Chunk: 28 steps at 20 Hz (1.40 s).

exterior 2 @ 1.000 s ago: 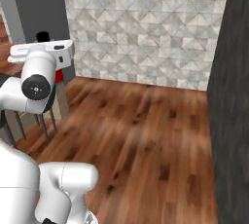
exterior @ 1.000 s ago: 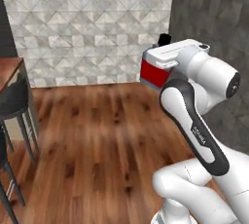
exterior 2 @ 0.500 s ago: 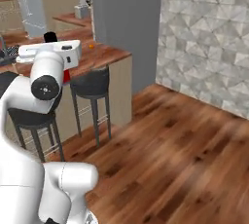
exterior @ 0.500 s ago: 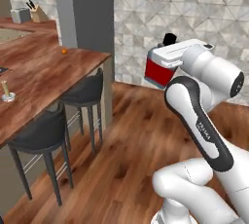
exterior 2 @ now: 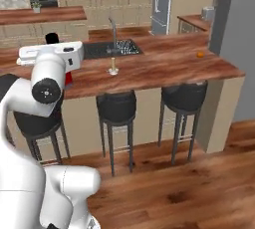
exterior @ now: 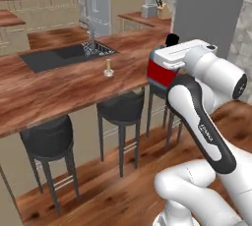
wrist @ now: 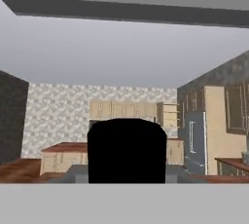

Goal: Open the cabinet directly in front. Then move the liquor and the mug to the dining counter with the candle on it.

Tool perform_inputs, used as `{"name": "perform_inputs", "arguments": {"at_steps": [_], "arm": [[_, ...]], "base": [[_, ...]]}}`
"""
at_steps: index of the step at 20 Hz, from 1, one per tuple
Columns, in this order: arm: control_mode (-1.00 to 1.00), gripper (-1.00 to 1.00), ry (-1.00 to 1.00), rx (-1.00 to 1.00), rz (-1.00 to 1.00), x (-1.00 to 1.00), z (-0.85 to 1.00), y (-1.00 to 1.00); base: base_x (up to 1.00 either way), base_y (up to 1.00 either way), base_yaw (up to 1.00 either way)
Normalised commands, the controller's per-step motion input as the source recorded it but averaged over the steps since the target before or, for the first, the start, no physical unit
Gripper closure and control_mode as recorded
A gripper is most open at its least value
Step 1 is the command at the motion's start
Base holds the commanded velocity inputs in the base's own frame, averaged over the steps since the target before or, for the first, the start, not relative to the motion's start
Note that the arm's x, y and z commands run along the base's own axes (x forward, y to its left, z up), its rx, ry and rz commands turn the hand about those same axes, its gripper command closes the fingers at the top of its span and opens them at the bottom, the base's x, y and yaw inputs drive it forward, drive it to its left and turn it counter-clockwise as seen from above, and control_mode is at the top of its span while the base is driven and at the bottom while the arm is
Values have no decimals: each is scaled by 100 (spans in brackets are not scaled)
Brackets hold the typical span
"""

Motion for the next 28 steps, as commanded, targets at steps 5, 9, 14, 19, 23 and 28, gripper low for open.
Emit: {"name": "perform_inputs", "arguments": {"at_steps": [5, 9, 14, 19, 23, 28], "arm": [[100, 100, 0, 0, 0, 0, 0, 0], [100, 100, 0, 0, 0, 0, 0, 0], [100, 100, 0, 0, 0, 0, 0, 0], [100, 100, 0, 0, 0, 0, 0, 0], [100, 100, 0, 0, 0, 0, 0, 0], [100, 100, 0, 0, 0, 0, 0, 0]], "base": [[41, -22, 79], [39, -55, 64], [21, -42, 6], [21, -76, 9], [4, -4, -6], [8, 0, -25]]}}
